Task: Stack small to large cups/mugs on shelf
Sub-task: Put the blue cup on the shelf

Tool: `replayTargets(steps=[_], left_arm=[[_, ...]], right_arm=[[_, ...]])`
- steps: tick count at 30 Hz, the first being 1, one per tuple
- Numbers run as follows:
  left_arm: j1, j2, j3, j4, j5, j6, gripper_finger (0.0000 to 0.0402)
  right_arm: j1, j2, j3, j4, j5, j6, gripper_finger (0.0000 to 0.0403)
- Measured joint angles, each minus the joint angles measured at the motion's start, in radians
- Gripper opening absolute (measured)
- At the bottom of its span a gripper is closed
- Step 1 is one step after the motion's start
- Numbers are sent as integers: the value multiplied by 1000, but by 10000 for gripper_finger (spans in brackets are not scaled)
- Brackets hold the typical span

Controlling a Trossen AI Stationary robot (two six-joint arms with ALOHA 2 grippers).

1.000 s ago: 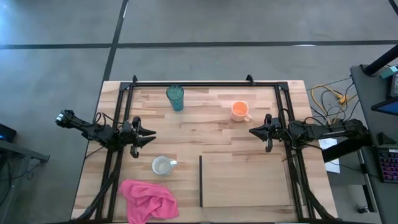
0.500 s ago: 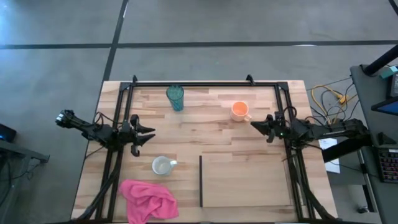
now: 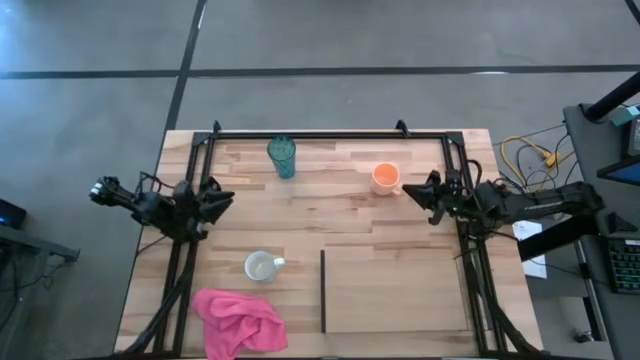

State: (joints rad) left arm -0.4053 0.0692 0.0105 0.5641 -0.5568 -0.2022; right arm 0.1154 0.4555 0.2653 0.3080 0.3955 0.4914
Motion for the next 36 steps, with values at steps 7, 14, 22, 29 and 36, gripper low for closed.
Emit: replayTargets(steps=[7, 14, 22, 29, 36], left_arm=[[0, -1, 1, 188, 1, 7, 96], [0, 4, 4, 191, 0, 4, 96], [0, 11, 5, 189, 0, -53, 96], [0, 11, 6, 188, 0, -53, 96], [0, 14, 14, 184, -1, -53, 96]], right_arm=[[0, 233, 310, -161, -2, -200, 9], [0, 406, 629, -532, -11, -206, 9], [0, 579, 937, -862, -116, -198, 11], [0, 720, 1118, -1083, -104, -250, 46], [0, 830, 1180, -1187, -99, -257, 86]])
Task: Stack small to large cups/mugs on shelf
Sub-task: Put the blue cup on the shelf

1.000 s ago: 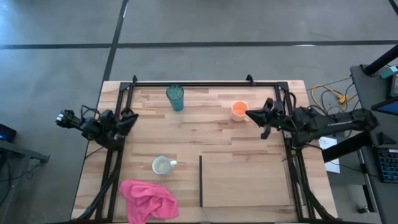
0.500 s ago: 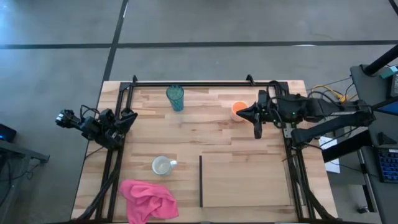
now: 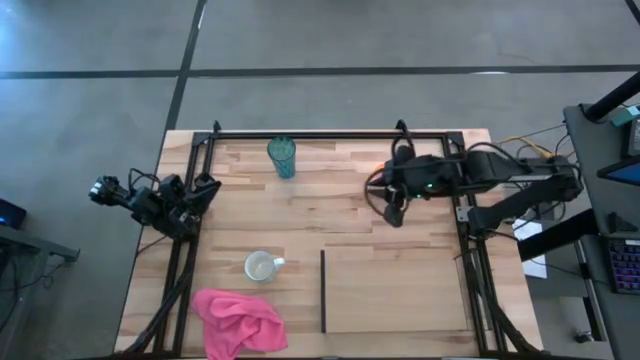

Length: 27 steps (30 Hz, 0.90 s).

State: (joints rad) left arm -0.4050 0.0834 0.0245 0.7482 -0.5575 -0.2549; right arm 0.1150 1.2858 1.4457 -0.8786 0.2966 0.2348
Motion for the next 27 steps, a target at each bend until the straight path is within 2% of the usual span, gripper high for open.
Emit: replayTargets(steps=[4, 8, 17, 27], left_arm=[[0, 6, 53, -80, 0, 24, 96], [0, 33, 163, -259, 0, 26, 96], [0, 183, 533, -814, -29, 24, 96], [0, 424, 920, -1309, -36, 12, 96]], right_arm=[[0, 51, 20, -66, 0, 19, 97], [0, 89, 42, -142, 0, 74, 96], [-28, 124, 56, -316, -14, 124, 78], [-52, 108, 56, -324, -16, 113, 69]])
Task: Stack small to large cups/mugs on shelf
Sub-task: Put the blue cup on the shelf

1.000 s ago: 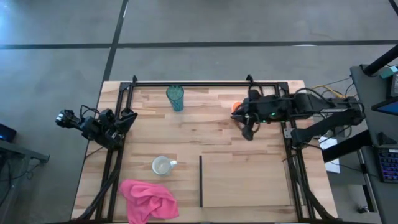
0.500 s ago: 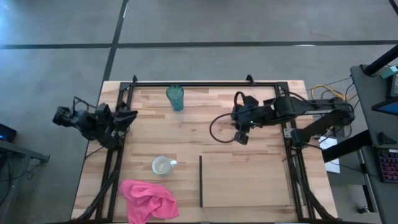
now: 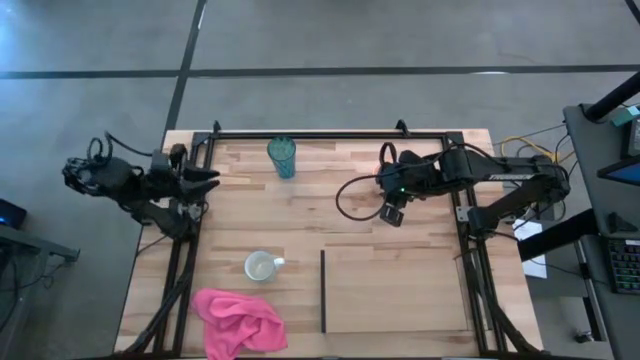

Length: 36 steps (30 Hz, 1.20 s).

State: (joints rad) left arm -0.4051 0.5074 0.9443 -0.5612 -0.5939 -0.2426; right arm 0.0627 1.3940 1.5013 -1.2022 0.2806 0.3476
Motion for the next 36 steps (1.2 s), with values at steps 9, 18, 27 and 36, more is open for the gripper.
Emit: replayTargets(steps=[9, 18, 27, 36], left_arm=[[0, 160, 207, -342, -49, -188, 96], [0, 274, 254, -461, -59, -302, 96], [82, 420, 333, -484, -55, -304, 96], [360, 599, 479, -504, 232, -112, 95]], right_arm=[[0, -4, 0, 2, 4, 3, 72], [0, -7, 0, 4, 8, 39, 76], [0, -13, 0, 4, 8, 45, 75], [0, -21, 0, 5, 8, 45, 73]])
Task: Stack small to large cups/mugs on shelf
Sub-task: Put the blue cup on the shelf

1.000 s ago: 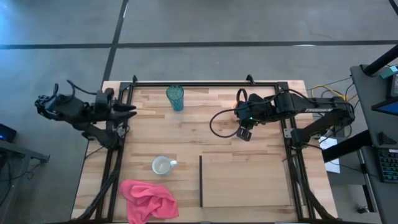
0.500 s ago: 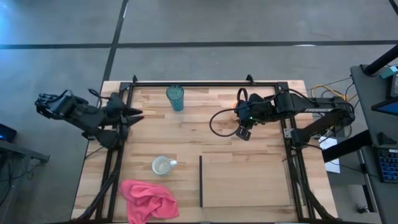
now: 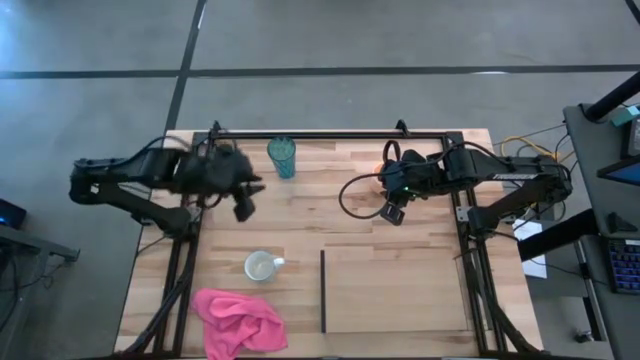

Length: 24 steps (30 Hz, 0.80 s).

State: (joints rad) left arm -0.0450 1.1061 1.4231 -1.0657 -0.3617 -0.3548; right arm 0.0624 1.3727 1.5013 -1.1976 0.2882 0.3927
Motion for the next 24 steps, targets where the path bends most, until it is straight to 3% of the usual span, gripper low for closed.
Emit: replayTargets(steps=[3, 8, 11, 16, 24], left_arm=[[125, 56, 52, -18, 62, 132, 95], [365, 151, 116, -43, 303, 235, 95], [467, 208, 140, -42, 383, 352, 95], [561, 316, 146, -43, 434, 464, 95], [600, 471, 150, -40, 462, 476, 95]], right_arm=[[0, -1, 0, 0, 0, 0, 74], [0, -2, 0, 0, 0, 0, 80], [0, -2, 0, 0, 0, 0, 82], [0, -2, 0, 0, 0, 0, 78], [0, -2, 0, 0, 0, 0, 82]])
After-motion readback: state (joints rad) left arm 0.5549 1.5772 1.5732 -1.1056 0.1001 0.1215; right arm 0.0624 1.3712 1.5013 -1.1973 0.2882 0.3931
